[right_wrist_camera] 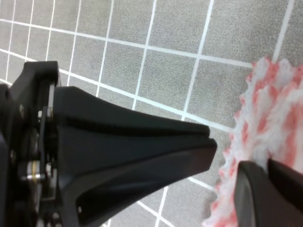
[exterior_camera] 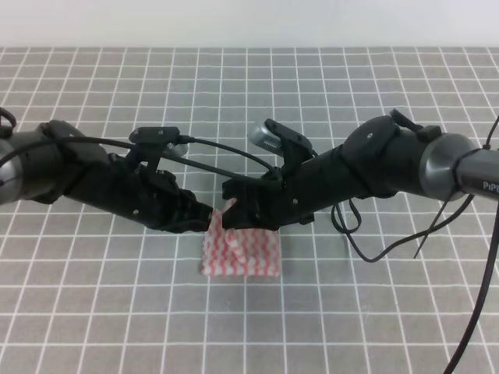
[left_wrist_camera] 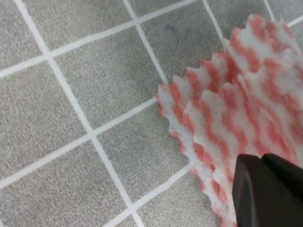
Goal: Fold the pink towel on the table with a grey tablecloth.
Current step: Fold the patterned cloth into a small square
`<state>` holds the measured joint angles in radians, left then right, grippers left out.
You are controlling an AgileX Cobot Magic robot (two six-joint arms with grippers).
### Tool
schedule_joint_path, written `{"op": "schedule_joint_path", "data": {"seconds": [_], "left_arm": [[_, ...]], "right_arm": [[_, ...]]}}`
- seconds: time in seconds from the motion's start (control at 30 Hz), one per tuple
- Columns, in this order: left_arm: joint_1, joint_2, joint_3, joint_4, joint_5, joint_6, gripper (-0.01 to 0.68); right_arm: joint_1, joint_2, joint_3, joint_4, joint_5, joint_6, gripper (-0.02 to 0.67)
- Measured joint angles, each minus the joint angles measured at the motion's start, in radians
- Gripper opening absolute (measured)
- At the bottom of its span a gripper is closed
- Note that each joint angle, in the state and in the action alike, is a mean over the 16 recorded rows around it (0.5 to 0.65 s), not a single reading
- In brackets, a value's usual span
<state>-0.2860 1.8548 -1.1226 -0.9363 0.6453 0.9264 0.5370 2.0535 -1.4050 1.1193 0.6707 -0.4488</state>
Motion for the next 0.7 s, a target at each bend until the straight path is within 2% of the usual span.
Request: {"op": "schedule_joint_path", "data": {"seconds": [0.53, 0.7], "left_arm": [[0.000, 0.000, 0.000, 0.000, -0.001, 0.000, -0.002], [0.000, 0.000, 0.000, 0.000, -0.001, 0.000, -0.002]], "right_arm": [[0.007, 0.023, 0.000, 0.024, -0.004, -0.002, -0.012], [0.008, 0.025, 0.000, 0.024, -0.006, -0.002, 0.021]]}}
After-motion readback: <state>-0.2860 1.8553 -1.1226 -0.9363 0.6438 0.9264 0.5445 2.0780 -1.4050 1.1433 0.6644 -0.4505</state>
